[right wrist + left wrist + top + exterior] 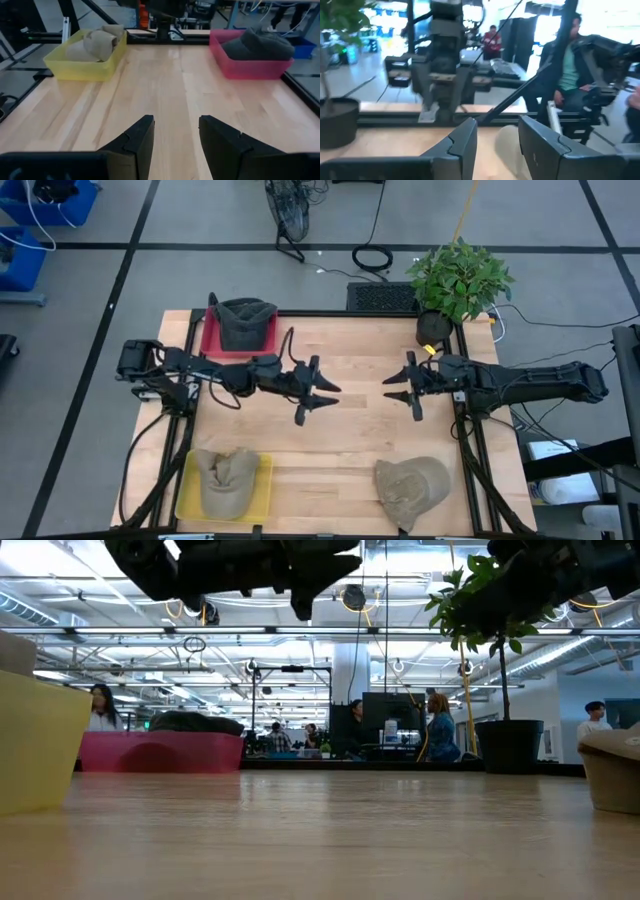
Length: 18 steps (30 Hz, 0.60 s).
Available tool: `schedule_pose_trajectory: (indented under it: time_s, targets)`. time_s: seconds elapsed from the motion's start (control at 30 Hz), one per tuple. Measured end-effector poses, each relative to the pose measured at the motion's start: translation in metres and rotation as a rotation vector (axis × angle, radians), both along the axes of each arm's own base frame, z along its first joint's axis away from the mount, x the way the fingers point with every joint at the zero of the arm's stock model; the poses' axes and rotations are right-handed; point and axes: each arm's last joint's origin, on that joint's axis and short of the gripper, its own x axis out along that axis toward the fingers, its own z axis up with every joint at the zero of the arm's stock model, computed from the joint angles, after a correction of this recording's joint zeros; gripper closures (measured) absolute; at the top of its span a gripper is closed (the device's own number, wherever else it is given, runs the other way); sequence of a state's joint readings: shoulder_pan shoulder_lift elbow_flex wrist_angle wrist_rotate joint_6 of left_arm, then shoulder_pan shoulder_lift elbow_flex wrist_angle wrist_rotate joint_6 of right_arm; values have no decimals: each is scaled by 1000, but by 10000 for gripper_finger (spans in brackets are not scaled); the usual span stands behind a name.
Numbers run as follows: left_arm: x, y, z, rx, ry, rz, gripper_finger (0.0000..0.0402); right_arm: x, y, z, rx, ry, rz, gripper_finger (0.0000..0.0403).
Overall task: Pick & Place hat
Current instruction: Put the brown cap into the yellow bin
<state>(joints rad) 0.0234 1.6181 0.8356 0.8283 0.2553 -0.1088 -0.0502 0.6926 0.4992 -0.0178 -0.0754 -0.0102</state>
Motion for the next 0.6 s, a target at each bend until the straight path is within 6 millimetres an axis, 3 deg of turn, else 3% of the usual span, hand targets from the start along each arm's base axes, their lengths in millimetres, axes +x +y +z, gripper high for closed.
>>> schedule_pose_trajectory:
  time_s: [0.23,0.4,0.6]
  targets:
    - [0,0,-1,-13,12,-8,254,1,1,3,3,-36,6,261]
    - [-2,2,2,-15,16,-32,254,-1,16,0,6,33,89,261]
    - [-6,6,6,-31,25,-36,254,-5,33,23,-36,126,91,261]
